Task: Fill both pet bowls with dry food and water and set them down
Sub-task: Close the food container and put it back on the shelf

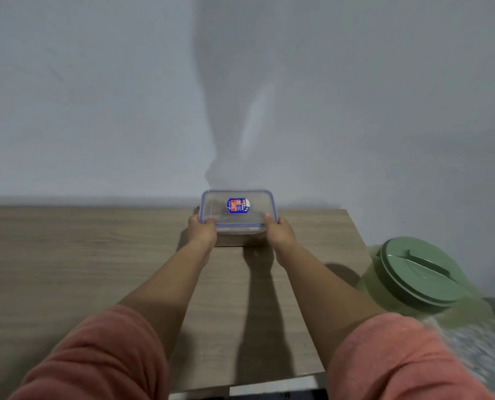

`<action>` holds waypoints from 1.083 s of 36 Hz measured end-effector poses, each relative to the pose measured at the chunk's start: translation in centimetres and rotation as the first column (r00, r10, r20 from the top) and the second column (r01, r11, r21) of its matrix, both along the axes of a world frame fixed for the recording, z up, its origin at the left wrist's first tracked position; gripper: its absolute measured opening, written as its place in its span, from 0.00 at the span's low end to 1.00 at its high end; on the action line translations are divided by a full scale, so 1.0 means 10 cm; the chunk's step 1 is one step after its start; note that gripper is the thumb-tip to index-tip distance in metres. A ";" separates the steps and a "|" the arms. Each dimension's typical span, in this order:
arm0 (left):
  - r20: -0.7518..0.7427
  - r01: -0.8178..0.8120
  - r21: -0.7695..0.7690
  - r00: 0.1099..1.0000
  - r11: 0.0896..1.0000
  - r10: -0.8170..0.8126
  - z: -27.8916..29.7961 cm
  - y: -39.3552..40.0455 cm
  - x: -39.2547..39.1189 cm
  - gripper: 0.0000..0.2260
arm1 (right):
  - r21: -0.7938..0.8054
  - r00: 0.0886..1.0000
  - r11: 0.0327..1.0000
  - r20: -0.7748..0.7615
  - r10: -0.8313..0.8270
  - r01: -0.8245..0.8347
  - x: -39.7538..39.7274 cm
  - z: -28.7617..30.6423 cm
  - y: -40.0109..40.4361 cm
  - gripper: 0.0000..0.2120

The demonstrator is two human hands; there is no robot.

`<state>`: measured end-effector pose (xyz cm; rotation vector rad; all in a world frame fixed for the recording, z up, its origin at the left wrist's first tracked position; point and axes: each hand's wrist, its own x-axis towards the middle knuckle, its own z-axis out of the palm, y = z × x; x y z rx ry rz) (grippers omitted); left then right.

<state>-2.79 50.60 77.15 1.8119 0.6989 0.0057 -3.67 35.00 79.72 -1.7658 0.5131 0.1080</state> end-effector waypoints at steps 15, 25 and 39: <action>0.148 0.020 -0.093 0.989 0.995 -0.006 0.49 -0.21 -1.35 0.15 | -0.015 0.996 0.999 0.083 -0.036 0.038 -1.42 0.48 -0.13 0.18; 0.124 0.049 -0.096 0.992 0.994 -0.037 0.76 -0.30 -2.80 0.16 | 0.015 0.994 0.997 0.074 -0.076 0.075 -2.80 0.70 -0.22 0.19; 0.094 0.050 -0.147 0.995 0.988 -0.037 0.76 -0.83 -3.85 0.16 | -0.024 0.998 0.999 0.047 -0.036 0.037 -3.81 0.61 -0.81 0.19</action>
